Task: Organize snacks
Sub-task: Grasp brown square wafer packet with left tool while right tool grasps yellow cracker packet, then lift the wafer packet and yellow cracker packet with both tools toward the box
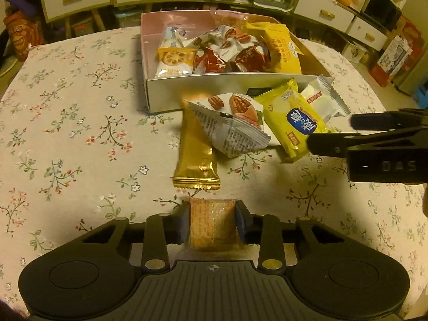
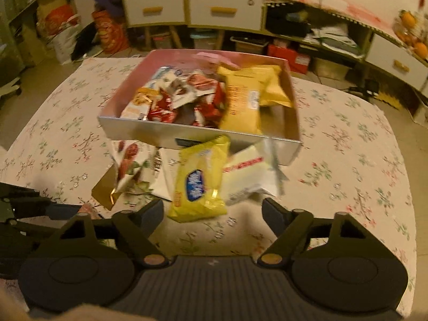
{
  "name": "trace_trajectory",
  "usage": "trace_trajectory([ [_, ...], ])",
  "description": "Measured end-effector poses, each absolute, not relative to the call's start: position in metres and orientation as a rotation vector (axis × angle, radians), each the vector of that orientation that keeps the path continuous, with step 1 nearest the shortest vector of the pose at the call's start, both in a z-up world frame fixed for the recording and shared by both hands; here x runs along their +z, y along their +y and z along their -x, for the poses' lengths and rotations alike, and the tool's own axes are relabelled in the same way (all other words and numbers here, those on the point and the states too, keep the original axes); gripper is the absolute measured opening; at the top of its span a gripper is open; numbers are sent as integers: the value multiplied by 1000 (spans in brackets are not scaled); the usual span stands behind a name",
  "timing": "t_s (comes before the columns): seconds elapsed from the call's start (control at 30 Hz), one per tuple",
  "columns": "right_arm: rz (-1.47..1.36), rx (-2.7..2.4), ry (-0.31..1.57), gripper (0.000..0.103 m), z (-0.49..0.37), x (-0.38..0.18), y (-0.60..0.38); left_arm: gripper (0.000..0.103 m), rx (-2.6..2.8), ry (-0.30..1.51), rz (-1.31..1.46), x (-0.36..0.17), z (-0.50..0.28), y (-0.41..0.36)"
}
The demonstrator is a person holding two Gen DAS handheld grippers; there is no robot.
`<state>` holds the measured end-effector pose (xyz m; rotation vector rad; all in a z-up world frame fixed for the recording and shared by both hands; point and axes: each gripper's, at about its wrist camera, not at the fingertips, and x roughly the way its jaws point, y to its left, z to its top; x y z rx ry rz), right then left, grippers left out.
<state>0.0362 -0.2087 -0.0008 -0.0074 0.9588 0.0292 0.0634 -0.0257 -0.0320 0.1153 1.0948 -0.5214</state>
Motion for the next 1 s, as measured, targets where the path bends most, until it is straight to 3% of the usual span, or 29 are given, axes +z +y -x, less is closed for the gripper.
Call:
trace_trajectory([
  [0.23,74,66,969,55,-47,-13,-191,32,-499,1090,-137,-31,-66,-21],
  [0.63,186,56,974,48,-46,-24,-180,32,-505,1091,-143,-32,-67,-17],
  [1.0,7,73,1127,48,-30,-22,-201,32,-493,1098,-134,-32,-67,-6],
])
